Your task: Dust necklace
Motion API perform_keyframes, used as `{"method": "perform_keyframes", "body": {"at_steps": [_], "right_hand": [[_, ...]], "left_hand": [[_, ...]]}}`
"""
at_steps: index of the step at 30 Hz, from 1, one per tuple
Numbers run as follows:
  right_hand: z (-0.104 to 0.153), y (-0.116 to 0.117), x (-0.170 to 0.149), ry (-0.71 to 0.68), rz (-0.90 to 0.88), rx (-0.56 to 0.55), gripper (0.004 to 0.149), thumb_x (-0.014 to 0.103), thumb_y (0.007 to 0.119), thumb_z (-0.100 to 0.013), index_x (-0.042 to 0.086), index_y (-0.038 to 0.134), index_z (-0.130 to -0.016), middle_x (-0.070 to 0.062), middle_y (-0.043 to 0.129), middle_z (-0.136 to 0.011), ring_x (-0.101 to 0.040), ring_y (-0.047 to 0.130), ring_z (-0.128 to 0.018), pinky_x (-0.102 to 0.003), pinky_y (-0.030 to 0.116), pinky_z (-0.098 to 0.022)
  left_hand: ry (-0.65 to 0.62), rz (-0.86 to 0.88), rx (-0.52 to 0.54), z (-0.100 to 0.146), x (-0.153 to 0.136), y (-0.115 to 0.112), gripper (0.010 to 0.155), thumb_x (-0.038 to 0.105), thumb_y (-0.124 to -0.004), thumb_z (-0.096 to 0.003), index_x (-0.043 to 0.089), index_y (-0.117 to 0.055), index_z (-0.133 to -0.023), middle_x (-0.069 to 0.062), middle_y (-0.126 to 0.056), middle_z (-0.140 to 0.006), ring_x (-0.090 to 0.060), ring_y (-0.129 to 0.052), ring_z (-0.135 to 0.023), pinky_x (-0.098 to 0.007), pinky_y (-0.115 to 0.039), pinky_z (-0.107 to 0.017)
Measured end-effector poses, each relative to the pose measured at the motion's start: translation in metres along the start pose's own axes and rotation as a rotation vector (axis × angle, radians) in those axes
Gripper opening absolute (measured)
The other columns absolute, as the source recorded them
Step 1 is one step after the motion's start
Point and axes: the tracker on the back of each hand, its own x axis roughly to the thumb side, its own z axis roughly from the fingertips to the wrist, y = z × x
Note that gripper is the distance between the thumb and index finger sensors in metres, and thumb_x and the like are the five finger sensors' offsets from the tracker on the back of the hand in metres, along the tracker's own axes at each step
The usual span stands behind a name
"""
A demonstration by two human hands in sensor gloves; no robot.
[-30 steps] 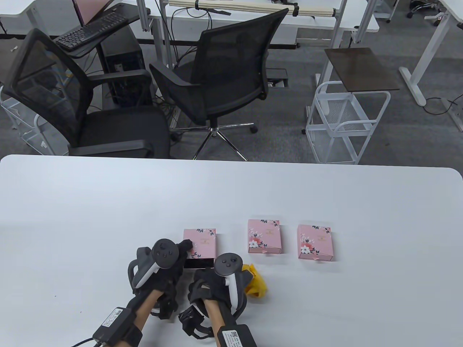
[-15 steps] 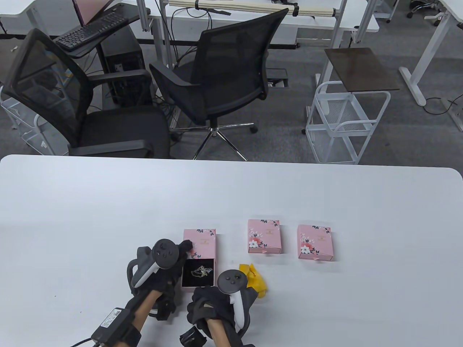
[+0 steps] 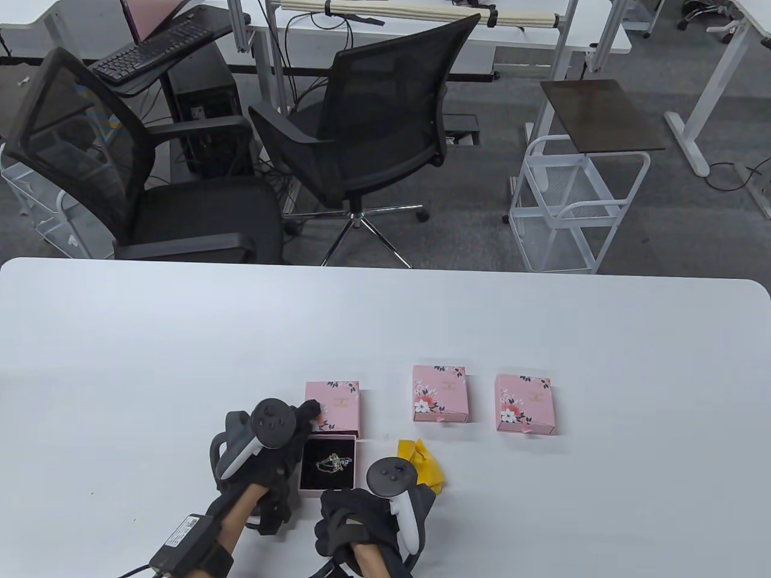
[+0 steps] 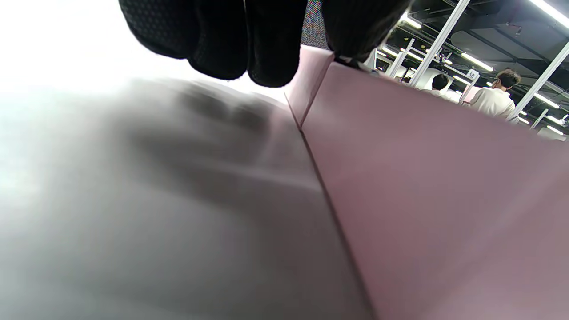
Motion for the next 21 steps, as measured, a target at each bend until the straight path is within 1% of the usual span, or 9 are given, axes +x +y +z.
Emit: {"method": "perform_keyframes", "body": {"at_steps": [3, 6, 9, 13, 16, 17, 18, 20, 21], "right_hand": [[0.006, -0.007, 0.004, -0.025, 0.026, 0.003, 0.047, 0.035, 0.072, -0.069, -0.005, 0.078, -0.091, -0.021, 0.097, -0.067, -0.03, 0.106, -0.037, -0.036, 0.092, -0.029], [0.015, -0.02, 0.014, -0.074, 0.087, 0.006, 0.047, 0.036, 0.072, -0.069, -0.005, 0.078, -0.091, -0.021, 0.097, -0.067, -0.03, 0.106, -0.037, -0.036, 0.092, -0.029], [0.023, -0.036, 0.024, -0.116, 0.12, -0.046, 0.047, 0.036, 0.072, -0.068, -0.005, 0.078, -0.091, -0.022, 0.097, -0.067, -0.031, 0.105, -0.037, -0.037, 0.092, -0.029], [0.029, -0.056, 0.043, -0.205, 0.138, -0.14, 0.046, 0.035, 0.074, -0.068, -0.003, 0.078, -0.093, -0.021, 0.097, -0.068, -0.031, 0.105, -0.037, -0.037, 0.091, -0.03], [0.026, -0.059, 0.058, -0.266, 0.18, -0.203, 0.045, 0.034, 0.075, -0.067, -0.001, 0.075, -0.096, -0.021, 0.095, -0.072, -0.032, 0.103, -0.042, -0.039, 0.09, -0.033], [0.024, -0.058, 0.064, -0.302, 0.212, -0.246, 0.045, 0.033, 0.075, -0.067, -0.001, 0.075, -0.096, -0.021, 0.094, -0.073, -0.032, 0.103, -0.043, -0.039, 0.089, -0.034], [0.023, -0.057, 0.066, -0.324, 0.233, -0.273, 0.044, 0.033, 0.075, -0.067, 0.0, 0.075, -0.096, -0.019, 0.094, -0.073, -0.031, 0.102, -0.043, -0.039, 0.089, -0.034], [0.018, -0.049, 0.071, -0.404, 0.335, -0.343, 0.043, 0.031, 0.076, -0.067, 0.001, 0.075, -0.097, -0.019, 0.094, -0.073, -0.031, 0.101, -0.043, -0.04, 0.087, -0.035], [0.016, -0.046, 0.072, -0.416, 0.405, -0.365, 0.043, 0.031, 0.076, -0.066, 0.002, 0.075, -0.097, -0.019, 0.093, -0.075, -0.032, 0.1, -0.045, -0.04, 0.087, -0.036]], "left_hand": [[-0.001, -0.009, 0.002, 0.001, 0.002, 0.003, 0.046, 0.038, -0.068, -0.0638, 0.04, -0.062, -0.11, -0.011, -0.065, -0.119, -0.041, -0.063, -0.102, -0.06, -0.06, -0.072], [-0.008, -0.011, 0.025, 0.002, 0.004, 0.007, 0.047, 0.038, -0.068, -0.064, 0.041, -0.061, -0.11, -0.011, -0.059, -0.121, -0.043, -0.058, -0.104, -0.062, -0.056, -0.074], [-0.031, 0.034, 0.04, 0.007, 0.008, 0.016, 0.047, 0.038, -0.067, -0.0641, 0.04, -0.061, -0.11, -0.012, -0.057, -0.122, -0.044, -0.056, -0.105, -0.062, -0.055, -0.074], [-0.095, 0.07, 0.128, 0.025, 0.018, 0.037, 0.047, 0.038, -0.068, -0.0639, 0.04, -0.062, -0.11, -0.012, -0.058, -0.121, -0.044, -0.056, -0.104, -0.061, -0.056, -0.074], [-0.129, 0.041, 0.175, 0.043, 0.019, 0.05, 0.047, 0.039, -0.068, -0.0638, 0.039, -0.062, -0.11, -0.012, -0.059, -0.121, -0.043, -0.058, -0.104, -0.061, -0.057, -0.073], [-0.137, 0.02, 0.208, 0.05, 0.018, 0.052, 0.046, 0.039, -0.068, -0.0635, 0.039, -0.063, -0.11, -0.011, -0.061, -0.12, -0.042, -0.059, -0.103, -0.06, -0.058, -0.073], [-0.146, 0.001, 0.22, 0.054, 0.017, 0.053, 0.046, 0.039, -0.069, -0.0633, 0.039, -0.065, -0.109, -0.011, -0.063, -0.119, -0.041, -0.061, -0.102, -0.059, -0.059, -0.073], [-0.164, -0.024, 0.248, 0.063, 0.012, 0.053, 0.046, 0.039, -0.07, -0.063, 0.038, -0.066, -0.109, -0.011, -0.066, -0.118, -0.04, -0.064, -0.101, -0.058, -0.061, -0.072], [-0.169, -0.029, 0.264, 0.066, 0.01, 0.052, 0.046, 0.04, -0.07, -0.063, 0.038, -0.067, -0.109, -0.011, -0.067, -0.117, -0.04, -0.065, -0.1, -0.057, -0.062, -0.071]]}}
